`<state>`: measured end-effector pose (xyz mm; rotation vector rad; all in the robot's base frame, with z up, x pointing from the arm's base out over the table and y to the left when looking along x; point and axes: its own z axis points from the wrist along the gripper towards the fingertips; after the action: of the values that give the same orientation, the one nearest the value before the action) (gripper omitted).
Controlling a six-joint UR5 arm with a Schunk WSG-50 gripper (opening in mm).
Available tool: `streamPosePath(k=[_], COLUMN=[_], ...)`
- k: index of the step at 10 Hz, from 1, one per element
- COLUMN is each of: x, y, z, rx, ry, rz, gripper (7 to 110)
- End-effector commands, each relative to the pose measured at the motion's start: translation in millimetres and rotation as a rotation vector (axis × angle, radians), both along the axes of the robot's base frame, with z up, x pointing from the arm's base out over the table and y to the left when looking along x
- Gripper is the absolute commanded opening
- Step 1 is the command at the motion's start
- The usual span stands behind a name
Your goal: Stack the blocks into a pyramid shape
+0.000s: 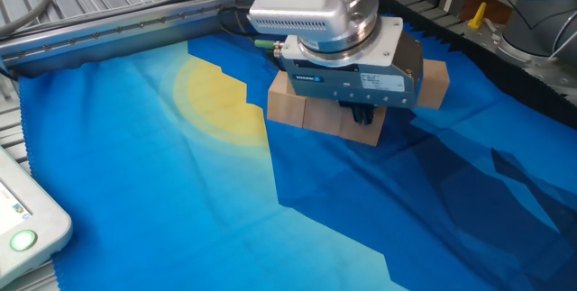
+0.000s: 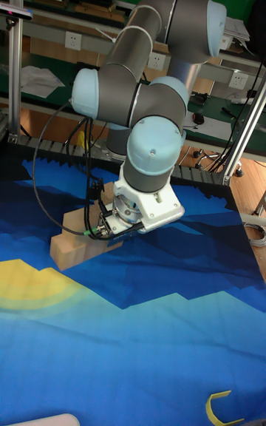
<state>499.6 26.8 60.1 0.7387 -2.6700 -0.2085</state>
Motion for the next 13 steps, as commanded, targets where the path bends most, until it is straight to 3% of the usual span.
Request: streamPosePath(k=[1,3,8,9,10,11,13], x=[18.1,25.2,-4.2,-10.4,-6.3,-2.7,-7.6], y=[2,11,4,-1,-6,-11,-25], z=[-9.1,8.9,31.7,39.0,45.9,58.9,111.7], rx=[-0.030,-0.006,-0.047,-0.073,-0.078,-0.075,-0.185], ry=[-0.099,-0.158,-0.111,-0.114,-0.156,-0.216,-0.226], rz=[-0.043,-0.074,-0.125,-0.143,-0.151,-0.147,-0.155], gripper=[7,7,7,7,7,7,7])
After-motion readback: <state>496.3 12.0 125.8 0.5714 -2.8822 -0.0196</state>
